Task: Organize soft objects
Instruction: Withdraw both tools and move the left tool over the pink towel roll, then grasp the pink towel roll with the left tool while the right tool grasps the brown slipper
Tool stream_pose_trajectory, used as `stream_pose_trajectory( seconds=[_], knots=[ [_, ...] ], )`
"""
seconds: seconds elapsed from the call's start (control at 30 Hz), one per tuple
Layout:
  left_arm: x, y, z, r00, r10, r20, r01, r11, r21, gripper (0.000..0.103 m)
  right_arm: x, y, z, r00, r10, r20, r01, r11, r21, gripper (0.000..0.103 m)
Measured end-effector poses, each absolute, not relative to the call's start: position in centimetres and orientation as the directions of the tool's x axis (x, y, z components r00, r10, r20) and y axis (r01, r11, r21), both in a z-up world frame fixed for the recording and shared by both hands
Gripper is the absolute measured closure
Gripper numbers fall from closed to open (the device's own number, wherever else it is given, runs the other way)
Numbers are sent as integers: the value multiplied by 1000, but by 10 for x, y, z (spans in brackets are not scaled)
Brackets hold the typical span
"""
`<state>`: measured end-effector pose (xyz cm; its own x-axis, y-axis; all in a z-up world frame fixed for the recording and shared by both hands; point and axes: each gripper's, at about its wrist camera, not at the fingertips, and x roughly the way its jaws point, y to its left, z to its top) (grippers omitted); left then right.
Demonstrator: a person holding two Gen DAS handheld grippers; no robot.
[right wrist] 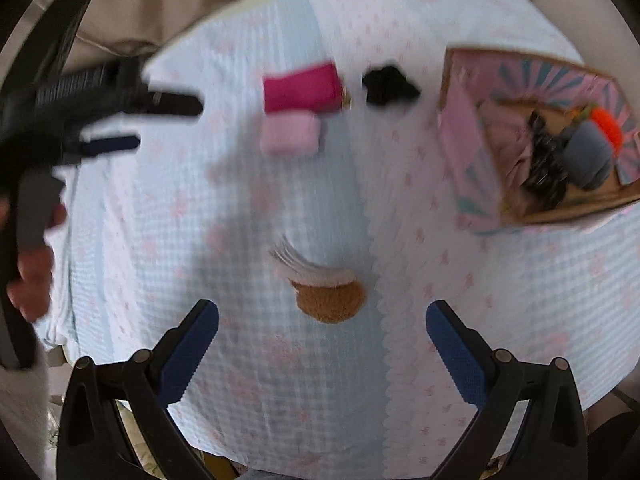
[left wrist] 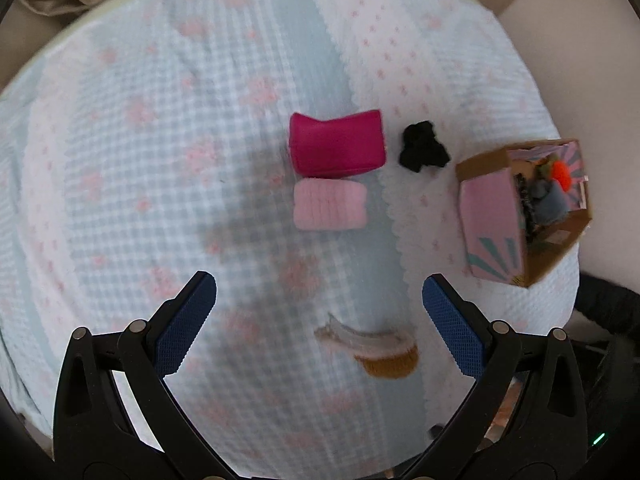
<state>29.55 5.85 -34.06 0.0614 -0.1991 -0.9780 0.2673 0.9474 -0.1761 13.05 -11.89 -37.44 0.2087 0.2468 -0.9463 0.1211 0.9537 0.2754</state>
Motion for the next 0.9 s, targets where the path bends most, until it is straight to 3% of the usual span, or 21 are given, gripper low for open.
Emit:
stream_pose_trajectory(
  seconds=[0.47,0.53,0.67,0.7,0.77,0.87,0.9],
  knots=[
    [332,19,-453,-65,-127,-990,297,944,-141,1,160,-87,-488,9,200,-980,156,968,199,0],
    [333,16,-459,-64,-122,-990,298,945,-136,1,161,-85,-497,-3,204,-979,163,966,201,7],
    [338,7,-468,-53,-108,-993,296,948,-119,3,163,-81,-511,-21,194,-981,151,970,189,8],
    [339,5,-469,-52,-110,-993,292,949,-121,4,163,-80,-513,-24,191,-981,147,972,185,14],
    [341,-2,-472,-49,-112,-993,289,950,-121,12,163,-80,-520,-31,196,-980,143,971,189,26],
    [341,-12,-479,-73,-117,-990,292,947,-134,40,163,-78,-529,-45,189,-981,143,973,181,36],
    [340,-14,-480,-74,-109,-991,295,947,-126,41,162,-80,-530,-42,185,-982,143,974,177,39]
  ],
)
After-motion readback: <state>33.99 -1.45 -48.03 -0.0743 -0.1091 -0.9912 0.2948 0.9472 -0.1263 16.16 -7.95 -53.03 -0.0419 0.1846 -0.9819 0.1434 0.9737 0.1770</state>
